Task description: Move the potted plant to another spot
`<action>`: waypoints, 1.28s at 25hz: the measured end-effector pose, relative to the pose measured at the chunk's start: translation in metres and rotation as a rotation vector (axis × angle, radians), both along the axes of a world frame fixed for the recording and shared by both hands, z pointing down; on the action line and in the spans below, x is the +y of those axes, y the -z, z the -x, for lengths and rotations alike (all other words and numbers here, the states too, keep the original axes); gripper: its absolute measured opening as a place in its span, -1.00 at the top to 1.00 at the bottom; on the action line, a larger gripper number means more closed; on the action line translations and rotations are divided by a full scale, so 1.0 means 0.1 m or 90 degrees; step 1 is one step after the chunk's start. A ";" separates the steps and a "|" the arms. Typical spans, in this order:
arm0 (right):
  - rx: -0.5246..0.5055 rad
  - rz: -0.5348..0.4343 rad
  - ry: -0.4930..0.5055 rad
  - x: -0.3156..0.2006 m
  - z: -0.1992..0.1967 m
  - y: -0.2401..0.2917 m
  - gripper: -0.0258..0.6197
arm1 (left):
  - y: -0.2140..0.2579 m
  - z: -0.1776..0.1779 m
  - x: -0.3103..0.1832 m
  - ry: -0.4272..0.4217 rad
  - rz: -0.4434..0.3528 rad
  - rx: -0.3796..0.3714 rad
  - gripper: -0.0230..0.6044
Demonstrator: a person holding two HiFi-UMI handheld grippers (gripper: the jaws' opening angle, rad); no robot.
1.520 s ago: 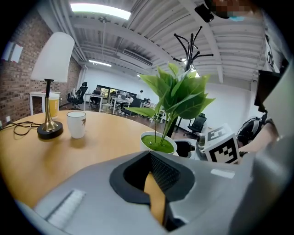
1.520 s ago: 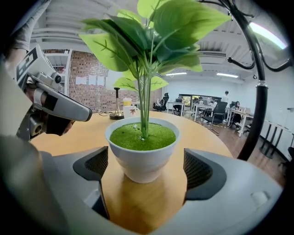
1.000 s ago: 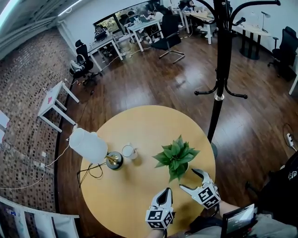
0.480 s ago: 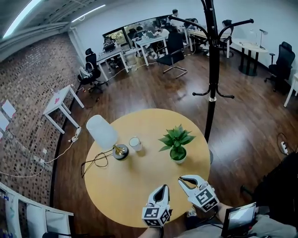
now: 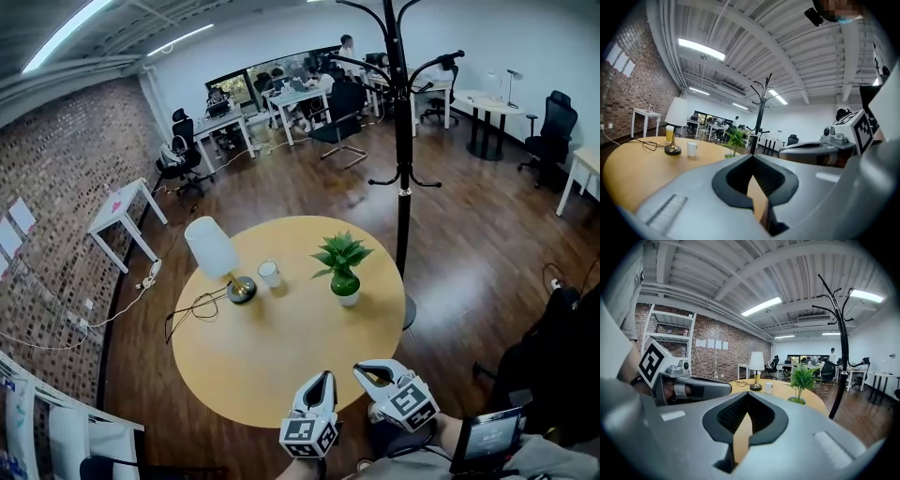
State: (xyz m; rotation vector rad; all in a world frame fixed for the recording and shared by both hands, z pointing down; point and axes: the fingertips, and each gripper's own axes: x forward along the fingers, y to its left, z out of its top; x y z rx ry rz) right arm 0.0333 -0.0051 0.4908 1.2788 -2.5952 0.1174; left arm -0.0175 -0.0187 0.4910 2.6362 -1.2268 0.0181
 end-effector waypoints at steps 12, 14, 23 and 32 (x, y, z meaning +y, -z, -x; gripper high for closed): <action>-0.017 0.021 0.011 0.78 -0.10 0.10 0.90 | 0.13 -0.11 0.76 -0.001 -0.001 -0.007 0.96; -0.023 0.027 0.014 0.83 -0.17 0.10 0.90 | 0.15 -0.17 0.80 0.006 -0.001 -0.005 0.96; -0.030 0.036 0.018 0.93 -0.50 0.07 0.90 | 0.22 -0.54 0.92 0.001 -0.008 -0.008 0.96; -0.027 0.030 0.014 0.94 -0.57 0.10 0.90 | 0.24 -0.59 0.96 0.001 -0.011 -0.011 0.96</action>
